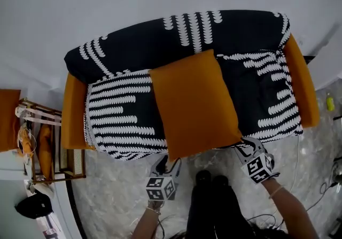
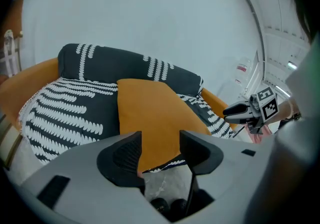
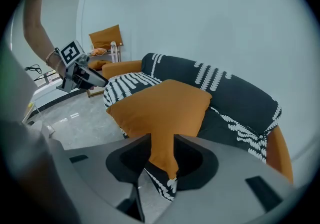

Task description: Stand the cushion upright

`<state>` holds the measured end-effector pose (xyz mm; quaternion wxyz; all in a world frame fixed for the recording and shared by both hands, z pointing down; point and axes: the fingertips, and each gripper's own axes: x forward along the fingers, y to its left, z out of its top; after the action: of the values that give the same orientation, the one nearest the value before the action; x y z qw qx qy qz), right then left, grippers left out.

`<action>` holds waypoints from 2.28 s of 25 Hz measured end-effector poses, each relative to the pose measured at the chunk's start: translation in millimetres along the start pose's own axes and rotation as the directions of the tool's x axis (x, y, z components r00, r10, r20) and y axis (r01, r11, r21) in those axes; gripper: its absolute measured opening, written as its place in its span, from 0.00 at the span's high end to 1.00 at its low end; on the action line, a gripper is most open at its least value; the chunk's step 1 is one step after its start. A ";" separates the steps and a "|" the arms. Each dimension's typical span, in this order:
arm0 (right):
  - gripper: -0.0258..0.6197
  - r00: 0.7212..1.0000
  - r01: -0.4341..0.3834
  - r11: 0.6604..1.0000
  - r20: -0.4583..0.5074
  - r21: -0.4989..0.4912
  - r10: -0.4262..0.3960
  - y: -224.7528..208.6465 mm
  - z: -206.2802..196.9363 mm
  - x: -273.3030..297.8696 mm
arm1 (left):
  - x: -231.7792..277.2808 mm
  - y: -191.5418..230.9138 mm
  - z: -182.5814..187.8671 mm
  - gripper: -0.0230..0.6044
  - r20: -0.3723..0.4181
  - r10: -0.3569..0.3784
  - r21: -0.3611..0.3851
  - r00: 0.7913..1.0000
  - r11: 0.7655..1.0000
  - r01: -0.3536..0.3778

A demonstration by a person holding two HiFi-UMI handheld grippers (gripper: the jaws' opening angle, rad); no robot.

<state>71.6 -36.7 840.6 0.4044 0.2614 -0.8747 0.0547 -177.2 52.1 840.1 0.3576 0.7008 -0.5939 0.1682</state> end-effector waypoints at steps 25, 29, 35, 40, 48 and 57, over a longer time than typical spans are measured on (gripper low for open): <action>0.69 0.964 0.025 0.998 -0.264 0.052 -0.010 -18.6 -116.4 100.0 | 89.4 73.4 -119.6 0.54 -0.270 0.092 -0.018 0.958 0.995 -0.101; 0.69 0.960 0.023 0.996 -0.280 0.081 0.001 -22.5 -130.3 115.9 | 102.1 78.5 -124.7 0.54 -0.277 0.096 -0.017 0.956 0.994 -0.105; 0.78 0.955 0.000 0.992 -0.293 0.126 0.037 -20.7 -132.8 128.5 | 112.9 74.2 -119.6 0.68 -0.280 0.102 0.043 0.955 0.995 -0.093; 0.86 0.957 -0.015 0.993 -0.285 0.121 0.049 -21.9 -128.6 120.7 | 105.6 68.1 -113.1 0.75 -0.278 0.109 0.046 0.954 0.994 -0.101; 0.91 0.971 0.011 0.988 -0.238 0.157 0.027 -25.8 -113.4 101.9 | 89.5 57.5 -92.2 0.82 -0.253 0.142 0.056 0.957 0.990 -0.133; 0.93 0.987 0.023 0.985 -0.161 0.171 0.005 -36.7 -84.2 66.1 | 56.4 42.2 -47.0 0.85 -0.182 0.166 0.060 0.969 0.986 -0.157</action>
<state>111.7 -69.6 941.1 0.4497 0.2941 -0.8301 0.1492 -195.0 43.2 922.4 0.3809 0.6392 -0.6088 0.2752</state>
